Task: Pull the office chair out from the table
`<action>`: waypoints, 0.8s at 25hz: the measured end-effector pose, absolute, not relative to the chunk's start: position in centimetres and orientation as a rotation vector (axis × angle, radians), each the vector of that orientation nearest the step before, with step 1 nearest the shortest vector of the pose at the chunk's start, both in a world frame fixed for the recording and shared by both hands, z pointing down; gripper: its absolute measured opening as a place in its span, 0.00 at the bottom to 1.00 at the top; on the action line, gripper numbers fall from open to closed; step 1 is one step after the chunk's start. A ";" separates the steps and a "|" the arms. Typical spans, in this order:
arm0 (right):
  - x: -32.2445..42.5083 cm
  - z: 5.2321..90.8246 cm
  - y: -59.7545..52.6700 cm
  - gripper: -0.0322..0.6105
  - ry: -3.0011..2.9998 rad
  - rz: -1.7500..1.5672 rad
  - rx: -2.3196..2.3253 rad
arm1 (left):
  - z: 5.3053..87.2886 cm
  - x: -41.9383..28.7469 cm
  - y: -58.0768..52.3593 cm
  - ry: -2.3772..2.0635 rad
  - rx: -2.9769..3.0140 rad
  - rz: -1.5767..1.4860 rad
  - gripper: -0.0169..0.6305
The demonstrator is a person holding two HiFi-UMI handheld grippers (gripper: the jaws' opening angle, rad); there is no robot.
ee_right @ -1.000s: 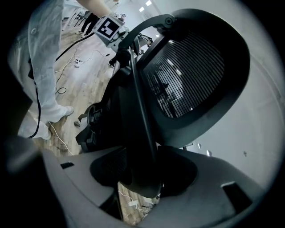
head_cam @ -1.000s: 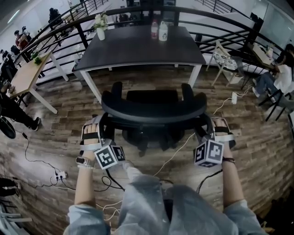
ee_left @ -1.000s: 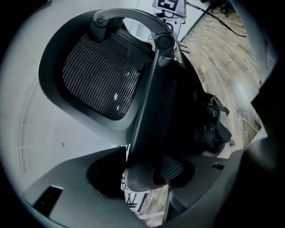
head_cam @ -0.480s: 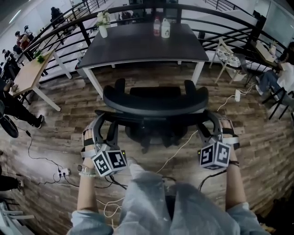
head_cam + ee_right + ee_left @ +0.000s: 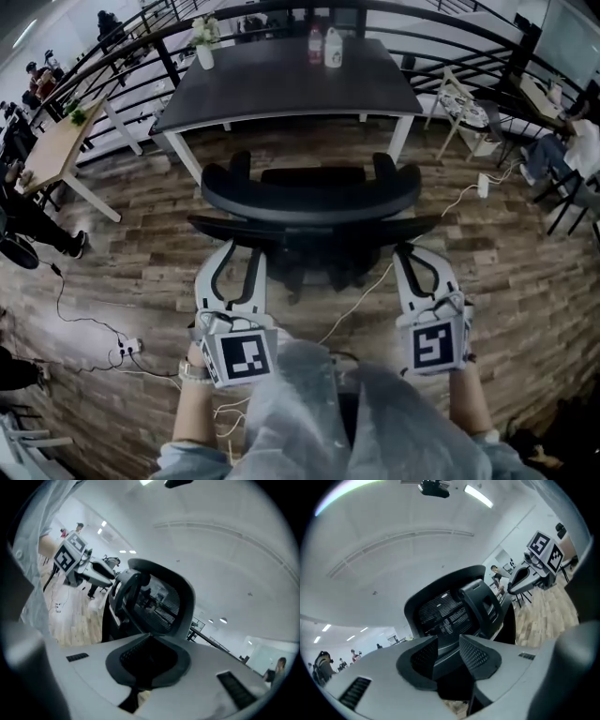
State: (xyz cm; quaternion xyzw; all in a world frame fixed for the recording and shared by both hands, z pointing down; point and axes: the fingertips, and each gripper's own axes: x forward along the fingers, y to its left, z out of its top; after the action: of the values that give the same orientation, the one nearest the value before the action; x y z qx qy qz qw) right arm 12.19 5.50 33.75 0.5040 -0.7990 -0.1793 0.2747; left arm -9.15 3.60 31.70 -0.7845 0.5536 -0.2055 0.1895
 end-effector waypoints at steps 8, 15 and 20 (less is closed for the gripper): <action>11.4 30.7 7.6 0.05 -2.362 -0.329 1.540 | 29.1 -6.0 6.0 1.561 -2.310 -0.334 0.08; 10.2 30.7 8.1 0.05 -2.436 -0.295 1.520 | 28.9 -3.8 7.1 1.484 -2.368 -0.294 0.03; 9.9 30.7 8.3 0.05 -2.459 -0.271 1.504 | 28.9 -3.5 7.1 1.478 -2.376 -0.270 0.03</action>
State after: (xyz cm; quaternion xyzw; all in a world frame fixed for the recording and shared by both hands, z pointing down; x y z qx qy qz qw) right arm 9.90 8.30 30.73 0.5155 -0.8429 -0.0930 0.1228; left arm -3.49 7.11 28.86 -0.8337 0.5185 -0.0947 0.1647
